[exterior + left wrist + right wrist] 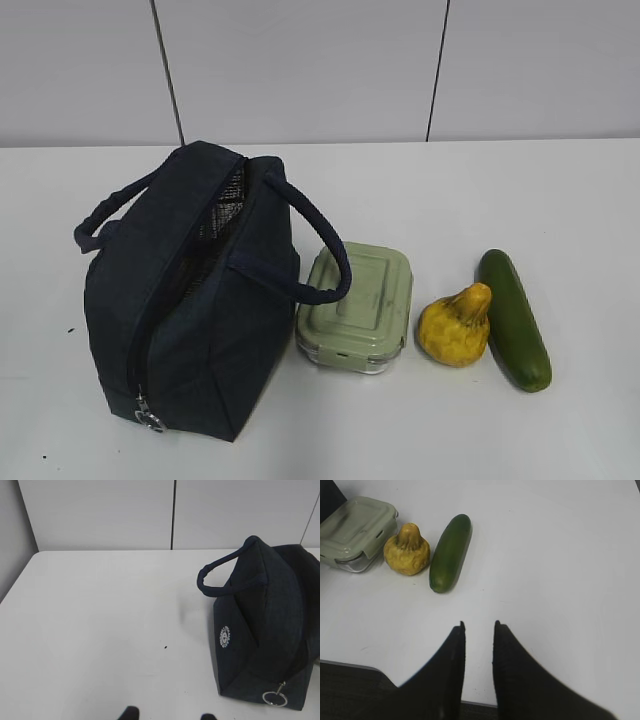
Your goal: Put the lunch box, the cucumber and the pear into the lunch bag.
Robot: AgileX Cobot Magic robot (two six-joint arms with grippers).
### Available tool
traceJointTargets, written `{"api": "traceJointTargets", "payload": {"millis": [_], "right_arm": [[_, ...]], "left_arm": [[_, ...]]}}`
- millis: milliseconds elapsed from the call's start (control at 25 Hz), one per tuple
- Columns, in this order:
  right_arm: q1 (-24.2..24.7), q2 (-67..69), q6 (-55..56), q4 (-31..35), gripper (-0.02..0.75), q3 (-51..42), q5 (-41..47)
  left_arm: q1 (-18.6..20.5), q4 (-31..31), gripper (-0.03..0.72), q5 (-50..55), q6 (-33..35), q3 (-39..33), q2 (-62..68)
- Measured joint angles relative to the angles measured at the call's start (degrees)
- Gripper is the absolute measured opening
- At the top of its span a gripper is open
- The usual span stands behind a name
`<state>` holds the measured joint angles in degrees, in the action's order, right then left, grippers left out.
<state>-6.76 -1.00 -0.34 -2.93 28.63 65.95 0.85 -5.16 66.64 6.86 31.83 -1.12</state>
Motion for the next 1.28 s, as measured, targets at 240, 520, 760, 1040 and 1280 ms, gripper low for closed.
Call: {"api": "traceJointTargets", "payload": {"millis": [240, 520, 760, 1040, 1280], "right_arm": [[0.0, 0.0, 0.0, 0.0, 0.160, 0.0, 0.0], [0.0, 0.0, 0.0, 0.0, 0.160, 0.0, 0.0], [0.0, 0.0, 0.0, 0.0, 0.160, 0.0, 0.0], [0.0, 0.0, 0.0, 0.0, 0.160, 0.0, 0.0], [0.0, 1.1, 0.0, 0.0, 0.160, 1.2, -1.5]], "left_arm": [[0.0, 0.0, 0.238, 0.0, 0.0, 0.0, 0.0], [0.0, 0.0, 0.238, 0.0, 0.0, 0.0, 0.0], [0.0, 0.0, 0.238, 0.0, 0.0, 0.0, 0.0], [0.0, 0.0, 0.238, -0.3, 0.0, 0.0, 0.0], [0.0, -6.3, 0.238, -8.7, 0.0, 0.0, 0.9]]}}
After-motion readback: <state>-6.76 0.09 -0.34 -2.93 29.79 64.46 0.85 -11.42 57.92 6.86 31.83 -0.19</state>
